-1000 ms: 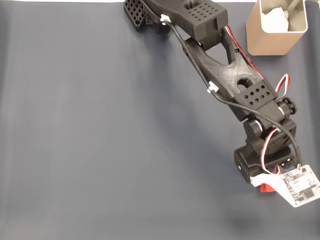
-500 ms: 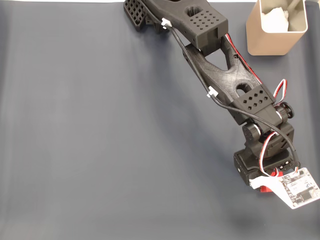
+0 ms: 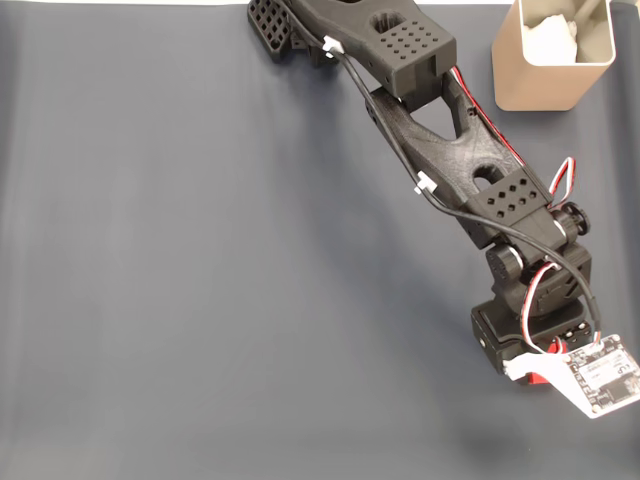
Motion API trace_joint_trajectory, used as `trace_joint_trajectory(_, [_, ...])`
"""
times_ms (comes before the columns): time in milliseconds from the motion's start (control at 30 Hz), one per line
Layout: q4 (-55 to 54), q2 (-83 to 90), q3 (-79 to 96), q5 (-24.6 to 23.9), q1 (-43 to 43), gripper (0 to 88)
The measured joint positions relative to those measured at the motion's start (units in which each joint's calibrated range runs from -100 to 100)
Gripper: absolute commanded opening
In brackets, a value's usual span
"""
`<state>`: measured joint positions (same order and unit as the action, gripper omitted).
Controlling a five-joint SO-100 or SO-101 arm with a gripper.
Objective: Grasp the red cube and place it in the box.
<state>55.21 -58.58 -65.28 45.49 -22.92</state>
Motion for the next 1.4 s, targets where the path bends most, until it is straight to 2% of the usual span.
trace_joint_trajectory(567, [0.0,0.0,-0.1,0.8,0.1,10.5])
trace_joint_trajectory(867, [1.9,0.3,0.1,2.0,-0.2,2.7])
trace_joint_trajectory(1400, [3.5,19.5,24.7,2.6,-2.1,0.0])
